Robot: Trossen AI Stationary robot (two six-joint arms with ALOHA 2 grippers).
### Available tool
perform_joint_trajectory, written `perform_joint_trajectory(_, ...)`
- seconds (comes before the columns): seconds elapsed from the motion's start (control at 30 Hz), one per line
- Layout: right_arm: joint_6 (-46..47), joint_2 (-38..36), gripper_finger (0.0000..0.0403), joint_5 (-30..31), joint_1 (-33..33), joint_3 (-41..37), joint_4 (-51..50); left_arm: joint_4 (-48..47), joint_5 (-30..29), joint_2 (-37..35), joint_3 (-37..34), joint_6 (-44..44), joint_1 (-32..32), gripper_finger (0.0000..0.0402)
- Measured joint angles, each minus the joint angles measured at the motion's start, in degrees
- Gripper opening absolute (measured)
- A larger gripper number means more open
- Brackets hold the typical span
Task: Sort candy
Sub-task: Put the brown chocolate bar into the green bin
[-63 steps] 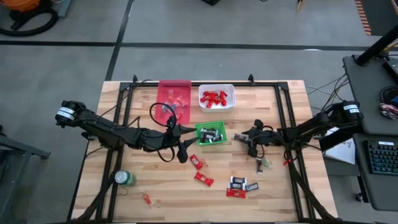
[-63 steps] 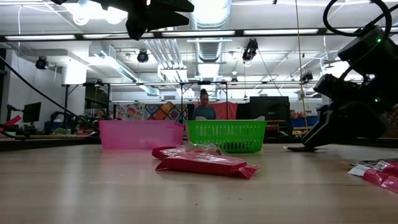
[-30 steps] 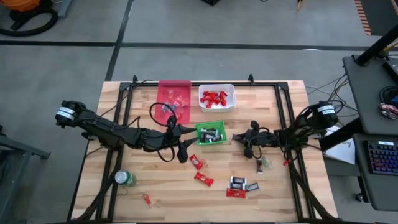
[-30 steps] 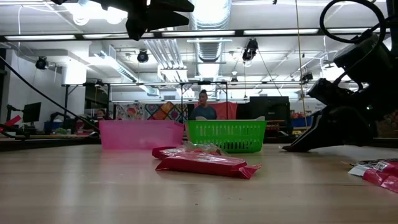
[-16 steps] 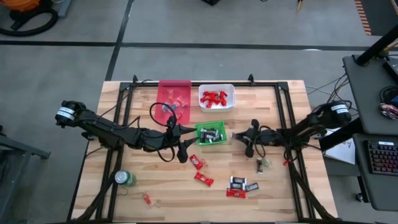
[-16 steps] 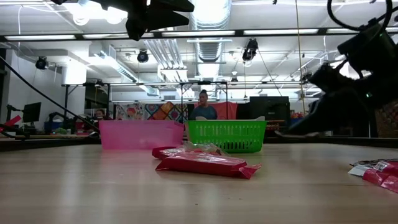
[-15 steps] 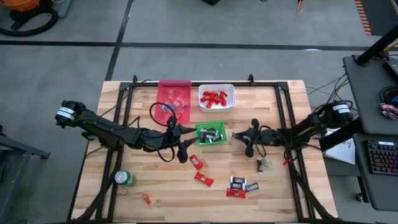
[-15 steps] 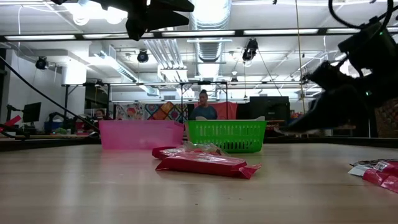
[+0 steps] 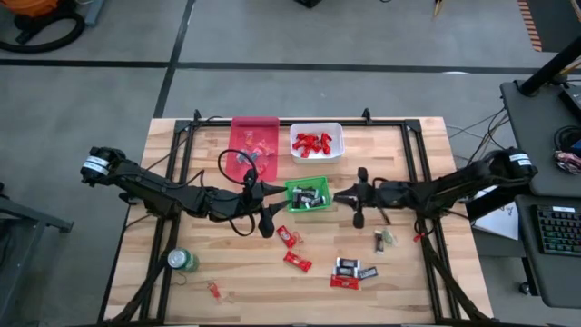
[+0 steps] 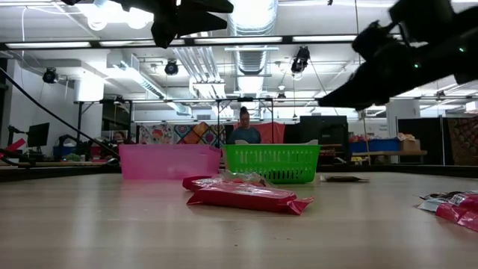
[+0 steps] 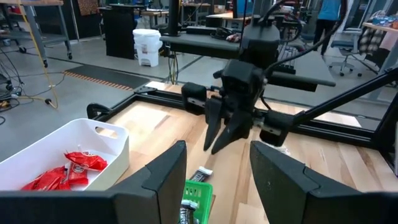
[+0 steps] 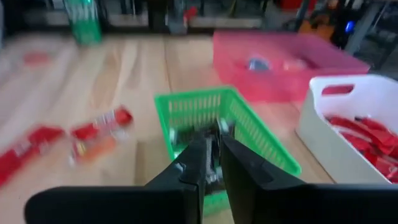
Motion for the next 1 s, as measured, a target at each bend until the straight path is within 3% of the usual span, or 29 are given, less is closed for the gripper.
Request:
perform_joint_trajectory(0.2,-1.21,1.32,0.0027,0.08,0.00,8.39,-21.91,-0.05,0.02,0.00,0.00,0.00,-0.33,0.0161)
perform_joint_trajectory(0.43,5.45,0.97,0.0027,5.56,0.00,12.57,-39.31,-0.15,0.02,0.00,0.00,0.10,-0.39,0.0161)
perform_joint_trajectory(0.6,7.26,0.94,0.0049,5.54,-0.10,11.80,-42.28,-0.15,0.02,0.00,0.00,0.22,-0.39,0.0161)
perform_joint_trajectory(0.77,9.65,1.25,0.0120,5.53,-0.66,11.32,-43.14,-0.15,0.02,0.00,0.00,0.27,-0.39,0.0161)
perform_joint_trajectory(1.0,5.05,1.64,0.0221,4.32,-0.63,4.33,-28.06,-0.15,0.02,0.00,0.00,1.29,-0.39,0.0161)
